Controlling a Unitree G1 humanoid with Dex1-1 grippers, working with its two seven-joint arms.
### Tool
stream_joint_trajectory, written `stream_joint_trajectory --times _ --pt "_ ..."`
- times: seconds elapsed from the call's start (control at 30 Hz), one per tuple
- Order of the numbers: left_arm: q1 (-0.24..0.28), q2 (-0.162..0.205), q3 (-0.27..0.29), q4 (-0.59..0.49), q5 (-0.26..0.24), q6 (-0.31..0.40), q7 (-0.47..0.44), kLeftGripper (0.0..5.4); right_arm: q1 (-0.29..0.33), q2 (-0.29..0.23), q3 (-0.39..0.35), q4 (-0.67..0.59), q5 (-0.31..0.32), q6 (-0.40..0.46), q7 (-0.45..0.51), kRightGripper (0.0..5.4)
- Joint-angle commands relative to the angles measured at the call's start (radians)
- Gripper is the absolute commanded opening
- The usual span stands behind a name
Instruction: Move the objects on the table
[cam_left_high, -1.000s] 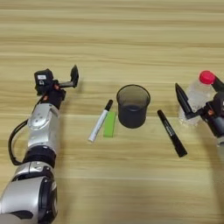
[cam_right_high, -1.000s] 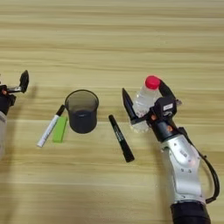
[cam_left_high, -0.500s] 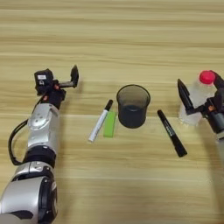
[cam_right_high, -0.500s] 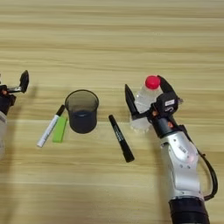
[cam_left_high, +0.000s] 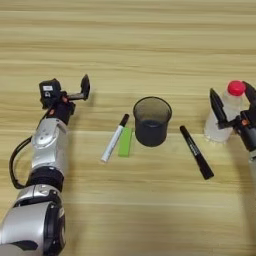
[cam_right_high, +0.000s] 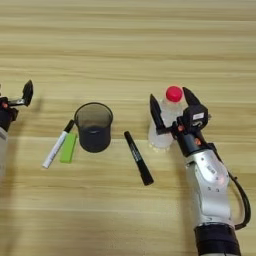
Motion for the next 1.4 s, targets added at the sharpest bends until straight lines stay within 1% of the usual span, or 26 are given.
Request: stream_joint_trajectory --times 0.03,0.1,0.3,0.37,0.5,0.67,0.87,0.97,1.13,1.2,1.3,1.4 --pt "-0.020 0.008 0.002 0.013 0.005 -0.004 -0.002 5.40 -0.017 -0.001 -0.006 0.003 0.018 0.022 0.007 3.90" --pt "-0.021 0.007 0.002 0.014 0.005 -0.004 -0.001 5.40 -0.018 -0.002 -0.006 0.005 0.021 0.025 0.010 3.71" --pt "-0.022 0.006 0.003 0.015 0.005 -0.006 0.001 5.40 -0.015 -0.006 0.000 0.008 0.024 0.046 0.021 2.82" --pt "-0.022 0.006 0.003 0.014 0.005 -0.006 0.001 5.40 -0.011 -0.006 0.006 0.001 0.023 0.057 0.028 2.70" --pt "-0.023 0.006 0.003 0.016 0.005 -0.008 0.002 5.40 -0.006 -0.006 0.011 -0.008 0.021 0.062 0.031 2.57" --pt "-0.024 0.005 0.004 0.015 0.004 -0.012 0.003 5.40 -0.002 -0.007 -0.005 -0.042 0.021 0.063 0.008 2.52" --pt "-0.018 0.002 0.001 -0.010 0.008 -0.030 0.010 5.40 0.017 -0.018 -0.017 -0.170 0.005 0.104 -0.042 2.50" --pt "-0.011 -0.005 -0.002 -0.037 0.004 -0.042 0.006 5.40 0.019 -0.027 -0.024 -0.220 0.005 0.127 -0.056 2.49" --pt "0.001 -0.012 -0.006 -0.078 -0.001 -0.050 0.000 5.40 0.012 -0.037 -0.030 -0.250 0.001 0.156 -0.069 2.48" --pt "0.010 -0.016 -0.007 -0.115 -0.009 -0.049 -0.013 5.40 0.009 -0.040 -0.035 -0.267 -0.001 0.167 -0.077 2.48" --pt "0.030 -0.025 -0.015 -0.186 -0.031 -0.038 -0.047 5.40 0.004 -0.047 -0.042 -0.296 -0.001 0.182 -0.086 2.48" --pt "0.066 -0.037 -0.031 -0.310 -0.066 -0.021 -0.089 5.40 -0.001 -0.052 -0.045 -0.319 -0.002 0.194 -0.095 2.48"
